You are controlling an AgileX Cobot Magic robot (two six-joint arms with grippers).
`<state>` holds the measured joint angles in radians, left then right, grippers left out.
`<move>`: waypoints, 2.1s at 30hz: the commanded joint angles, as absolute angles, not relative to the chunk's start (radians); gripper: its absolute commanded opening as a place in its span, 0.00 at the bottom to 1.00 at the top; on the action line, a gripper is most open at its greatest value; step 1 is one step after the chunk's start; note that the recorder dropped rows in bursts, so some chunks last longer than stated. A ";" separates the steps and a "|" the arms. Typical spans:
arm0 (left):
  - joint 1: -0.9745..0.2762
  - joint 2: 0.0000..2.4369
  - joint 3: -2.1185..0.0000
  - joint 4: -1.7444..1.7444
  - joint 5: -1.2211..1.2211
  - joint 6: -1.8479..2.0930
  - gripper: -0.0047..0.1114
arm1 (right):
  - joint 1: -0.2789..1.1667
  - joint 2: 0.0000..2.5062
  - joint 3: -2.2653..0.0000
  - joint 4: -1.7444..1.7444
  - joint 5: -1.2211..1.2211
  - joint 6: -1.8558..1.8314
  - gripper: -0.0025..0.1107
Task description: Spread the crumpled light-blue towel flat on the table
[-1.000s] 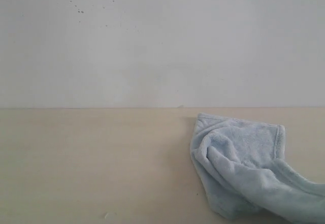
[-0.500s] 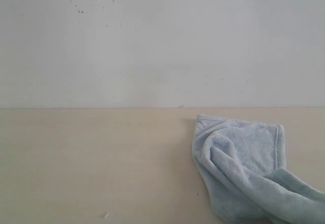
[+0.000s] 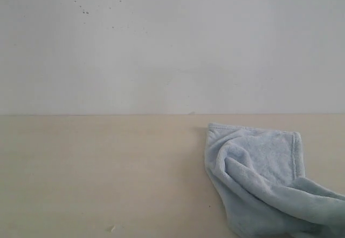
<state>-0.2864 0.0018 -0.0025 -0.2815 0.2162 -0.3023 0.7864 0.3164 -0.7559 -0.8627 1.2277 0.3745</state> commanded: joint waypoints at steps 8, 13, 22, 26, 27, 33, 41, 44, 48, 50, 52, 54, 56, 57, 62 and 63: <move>-0.289 0.000 0.000 -0.393 0.202 -0.276 0.08 | 0.787 0.316 -0.618 -0.873 1.221 0.419 0.02; -0.289 0.000 0.000 -0.465 0.189 -0.276 0.08 | 0.787 0.316 -0.579 -0.824 1.221 0.447 0.02; -0.291 0.000 -0.112 -1.068 0.386 0.470 0.08 | 0.787 0.316 -0.581 -0.790 1.221 0.406 0.02; -0.289 0.072 -0.153 -1.557 0.526 1.014 0.08 | 0.787 0.316 -0.581 -0.794 1.221 0.408 0.02; -0.289 0.122 -0.158 -1.616 0.541 1.074 0.08 | 0.787 0.316 -0.581 -0.788 1.221 0.408 0.02; -0.289 0.544 -0.236 -1.639 0.653 1.336 0.08 | 0.787 0.316 -0.581 -0.773 1.221 0.412 0.02; -0.296 1.112 -0.494 -1.744 0.821 1.715 0.08 | 0.787 0.316 -0.581 -0.773 1.221 0.415 0.02; -0.345 1.288 -0.585 -1.744 0.825 1.744 0.14 | 0.787 0.316 -0.581 -0.773 1.221 0.417 0.02; -0.441 1.517 -0.730 -1.744 0.771 1.837 0.16 | 0.787 0.316 -0.581 -0.773 1.221 0.417 0.02; -0.506 1.635 -0.836 -1.744 0.721 1.841 0.16 | 0.787 0.316 -0.581 -0.756 1.221 0.414 0.02; -0.579 1.734 -0.937 -1.744 0.691 1.894 0.16 | 0.787 0.316 -0.581 -0.706 1.221 0.380 0.02; -0.656 1.817 -1.061 -1.744 0.614 1.916 0.16 | 0.787 0.316 -0.581 -0.664 1.221 0.354 0.02; -0.725 1.900 -1.185 -1.744 0.497 1.916 0.16 | 0.787 0.316 -0.581 -0.657 1.221 0.349 0.02; -0.761 1.954 -1.265 -1.744 0.445 1.922 0.16 | 0.787 0.316 -0.581 -0.657 1.221 0.347 0.02; -0.823 2.129 -1.505 -1.744 0.279 1.930 0.20 | 0.787 0.316 -0.581 -0.638 1.221 0.322 0.02; -0.830 2.164 -1.552 -1.744 0.253 1.930 0.22 | 0.787 0.316 -0.581 -0.625 1.221 0.308 0.02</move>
